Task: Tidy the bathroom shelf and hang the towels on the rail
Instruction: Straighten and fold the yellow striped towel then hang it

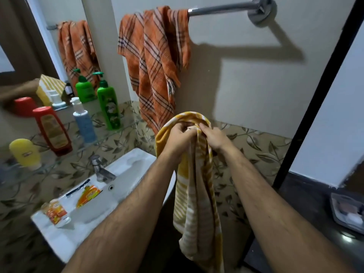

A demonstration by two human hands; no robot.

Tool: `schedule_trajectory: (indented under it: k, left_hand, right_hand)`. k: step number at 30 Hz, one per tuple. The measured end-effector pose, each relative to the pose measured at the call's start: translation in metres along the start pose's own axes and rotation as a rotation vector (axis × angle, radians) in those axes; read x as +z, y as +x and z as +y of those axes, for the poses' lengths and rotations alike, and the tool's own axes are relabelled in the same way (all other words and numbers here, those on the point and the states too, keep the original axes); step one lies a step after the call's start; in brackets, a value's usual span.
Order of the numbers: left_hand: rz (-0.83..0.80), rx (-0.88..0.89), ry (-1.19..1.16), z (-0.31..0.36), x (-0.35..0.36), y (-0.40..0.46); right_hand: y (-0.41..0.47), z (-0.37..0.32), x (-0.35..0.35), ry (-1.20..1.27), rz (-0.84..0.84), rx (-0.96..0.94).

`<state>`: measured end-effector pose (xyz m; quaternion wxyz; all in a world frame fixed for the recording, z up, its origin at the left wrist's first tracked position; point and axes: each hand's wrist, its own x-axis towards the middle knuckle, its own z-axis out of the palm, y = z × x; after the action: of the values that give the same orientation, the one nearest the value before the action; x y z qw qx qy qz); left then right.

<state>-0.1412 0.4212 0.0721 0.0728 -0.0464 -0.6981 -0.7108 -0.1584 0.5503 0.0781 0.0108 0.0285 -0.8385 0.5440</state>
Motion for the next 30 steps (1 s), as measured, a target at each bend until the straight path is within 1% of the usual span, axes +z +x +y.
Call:
schedule_trajectory:
  k: [2,4,7,9,10,12,16,18,19,23,26,28,30]
  left_hand:
    - [0.009,-0.021,-0.047,-0.006,-0.005,-0.002]
    - [-0.005,-0.061,-0.065,-0.014,-0.011,-0.004]
    - [-0.002,-0.088,-0.068,-0.03,-0.02,-0.009]
    - [-0.006,-0.092,-0.08,-0.044,-0.026,-0.012]
    - [0.0,-0.1,-0.091,-0.052,-0.029,-0.015]
    - [0.028,-0.123,-0.1,-0.065,-0.036,-0.019]
    - [0.03,-0.142,-0.114,-0.087,-0.055,-0.019]
    - [0.037,-0.177,-0.121,-0.092,-0.064,-0.02]
    - [0.031,-0.196,-0.13,-0.094,-0.069,-0.021]
    - [-0.003,-0.209,-0.175,-0.101,-0.091,-0.03]
    - [0.0,-0.246,-0.126,-0.108,-0.112,-0.041]
    - [-0.029,-0.28,-0.085,-0.113,-0.125,-0.05]
    - [-0.012,-0.311,-0.042,-0.118,-0.136,-0.058]
  right_hand:
    - [0.003,0.009,0.006,-0.003,0.008,-0.054]
    - [0.008,0.02,0.015,-0.072,0.055,-0.092]
    - [0.002,0.031,0.026,-0.174,0.278,-0.165]
    - [-0.01,0.037,0.035,-0.113,0.384,-0.262]
    - [-0.014,0.043,0.042,-0.048,0.38,-0.283]
    - [-0.021,0.056,0.059,0.055,0.267,-0.259]
    - [-0.02,0.073,0.083,0.286,-0.125,-0.15]
    - [-0.012,0.079,0.089,0.347,-0.325,-0.102]
    - [-0.009,0.08,0.092,0.346,-0.394,-0.094]
    - [-0.001,0.08,0.118,0.329,-0.501,-0.112]
    - [0.007,0.082,0.133,0.307,-0.604,-0.139]
    - [0.015,0.089,0.141,0.28,-0.63,-0.117]
    - [0.027,0.095,0.149,0.22,-0.637,-0.096]
